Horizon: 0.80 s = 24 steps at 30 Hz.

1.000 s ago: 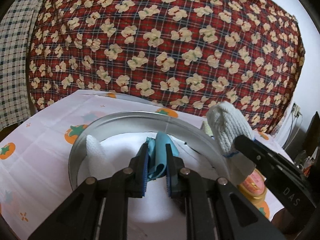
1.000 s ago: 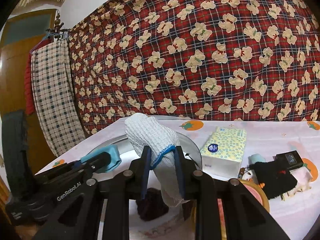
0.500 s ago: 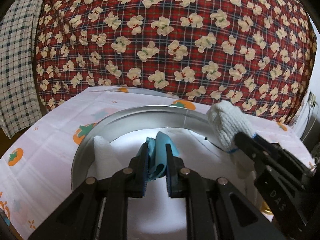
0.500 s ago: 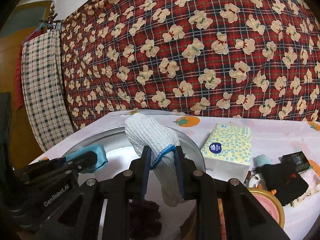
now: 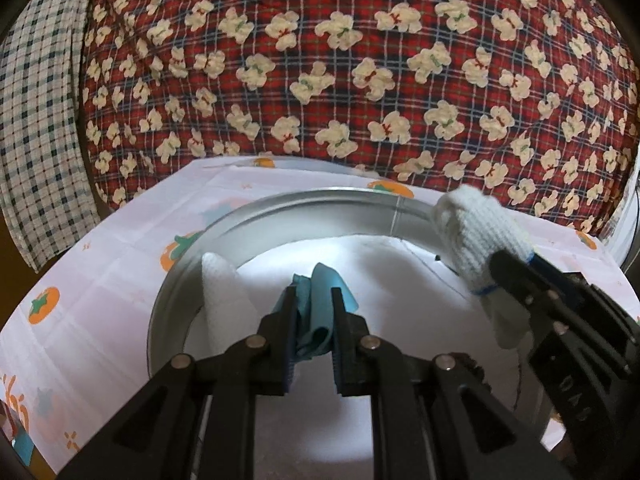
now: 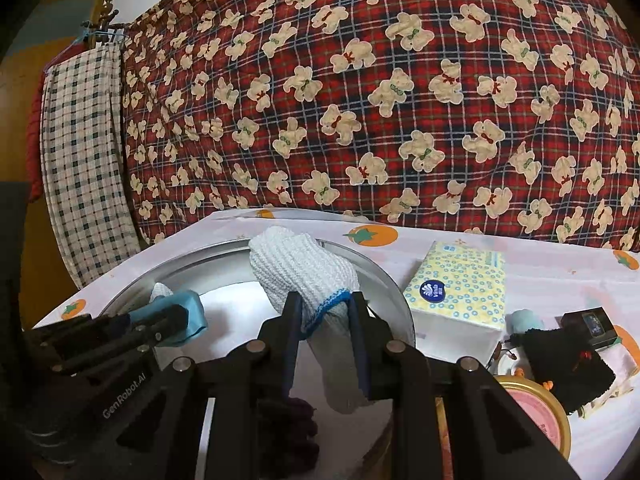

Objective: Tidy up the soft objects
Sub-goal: 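Carry the blue cloth and white glove over the silver tin with both grippers, then release the blue cloth and white glove into the tin by opening both grippers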

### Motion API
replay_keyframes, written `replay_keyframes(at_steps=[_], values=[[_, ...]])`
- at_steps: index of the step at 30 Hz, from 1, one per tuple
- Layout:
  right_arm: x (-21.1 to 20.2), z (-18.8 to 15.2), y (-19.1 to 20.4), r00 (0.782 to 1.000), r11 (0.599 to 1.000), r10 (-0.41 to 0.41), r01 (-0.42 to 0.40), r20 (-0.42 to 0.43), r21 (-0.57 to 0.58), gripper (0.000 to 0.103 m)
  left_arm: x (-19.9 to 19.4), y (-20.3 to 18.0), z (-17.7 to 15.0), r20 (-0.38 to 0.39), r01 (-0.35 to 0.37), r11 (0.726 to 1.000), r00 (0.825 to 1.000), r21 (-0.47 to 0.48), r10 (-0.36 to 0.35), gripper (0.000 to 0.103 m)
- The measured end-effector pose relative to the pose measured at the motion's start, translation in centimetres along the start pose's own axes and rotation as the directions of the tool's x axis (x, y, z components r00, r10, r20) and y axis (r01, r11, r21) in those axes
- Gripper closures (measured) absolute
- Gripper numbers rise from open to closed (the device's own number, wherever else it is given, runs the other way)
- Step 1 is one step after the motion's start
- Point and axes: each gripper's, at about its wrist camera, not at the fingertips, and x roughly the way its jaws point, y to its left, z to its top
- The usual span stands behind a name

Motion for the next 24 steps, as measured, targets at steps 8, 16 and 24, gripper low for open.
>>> replay_keyframes(at_steps=[8,16,24], values=[[0.2,0.0,0.2,1.000,1.000,0.015,-0.016,-0.007,-0.014,0.075,-0.1,0.0,0.0,0.006,-0.021,1.000,1.000,0.000,0.021,0.089],[-0.4,-0.1,0.5,1.000,1.000,-0.001,0.002,0.029,-0.025,0.041,-1.1,0.4,-0.1,0.059,-0.088,0.996,0.994,-0.030,0.089,0.036],[-2.3,0.1,-1.6,0.993,0.998,-0.035,0.029,0.113,0.054,0.028,-2.5,1.2,-0.3,0.114,-0.075,0.990,0.990,-0.122,0.089,0.001]])
